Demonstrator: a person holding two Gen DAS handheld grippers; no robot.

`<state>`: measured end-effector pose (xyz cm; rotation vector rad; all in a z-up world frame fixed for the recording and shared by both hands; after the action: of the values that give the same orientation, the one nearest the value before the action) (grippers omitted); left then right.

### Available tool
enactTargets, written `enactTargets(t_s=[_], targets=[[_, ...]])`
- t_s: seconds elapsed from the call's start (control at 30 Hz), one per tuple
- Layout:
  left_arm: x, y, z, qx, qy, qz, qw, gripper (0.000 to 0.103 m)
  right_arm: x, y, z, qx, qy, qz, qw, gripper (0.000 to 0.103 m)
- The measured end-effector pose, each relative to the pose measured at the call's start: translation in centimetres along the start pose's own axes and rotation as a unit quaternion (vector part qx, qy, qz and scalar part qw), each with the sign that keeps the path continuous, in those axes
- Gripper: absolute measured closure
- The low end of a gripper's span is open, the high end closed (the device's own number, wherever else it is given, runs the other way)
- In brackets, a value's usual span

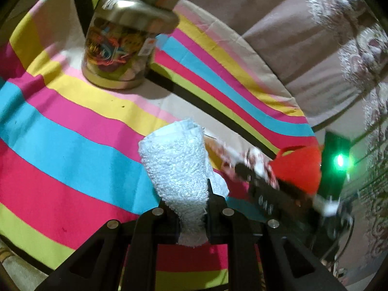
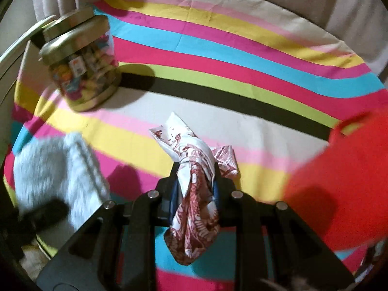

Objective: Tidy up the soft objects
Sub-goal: 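Grasp the red-white patterned packet with the right gripper while the left gripper holds the towel, then carry the towel and patterned packet into the white box and open both grippers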

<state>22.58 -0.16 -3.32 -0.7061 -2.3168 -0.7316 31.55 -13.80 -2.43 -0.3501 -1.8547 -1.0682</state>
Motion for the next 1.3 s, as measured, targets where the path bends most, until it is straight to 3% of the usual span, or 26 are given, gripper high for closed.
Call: enactTargets(t_s=[0.5,0.93,1.13,1.3], targets=[[4.1,-6.5,-3.3,-0.041,-0.028,0.007,0.9987,0.088,10.3,-9.0,-1.5,-0.061,-0.035,-0.038,0.997,0.076],[5.5,-12.7,-7.1,-0.093,-0.056,0.038,0.9934,0.088,16.6,-16.4,-4.5,-0.119,-0.063,-0.043,0.990,0.076],[5.7,-16.0,-9.3,-0.118,-0.074,0.065,0.9881,0.088,19.1,-19.6,-6.5,-0.146,-0.081,-0.039,0.985,0.076],[5.8,-19.6,-12.4,-0.158,-0.100,0.097,0.9776,0.087,21.6,-22.3,-8.4,-0.169,-0.118,-0.033,0.978,0.076]])
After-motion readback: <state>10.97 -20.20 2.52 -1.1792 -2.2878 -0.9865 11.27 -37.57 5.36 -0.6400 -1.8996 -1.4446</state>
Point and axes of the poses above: each gripper's, at about its wrist camera, not at the fingertips, and x roughly against the way its jaws point, z to its left, y to its top, the point moved 6 cm from there along -x, roughly the way its jaws point, and after that the axes turned 15 degrees about x, right-handed, at the moved point
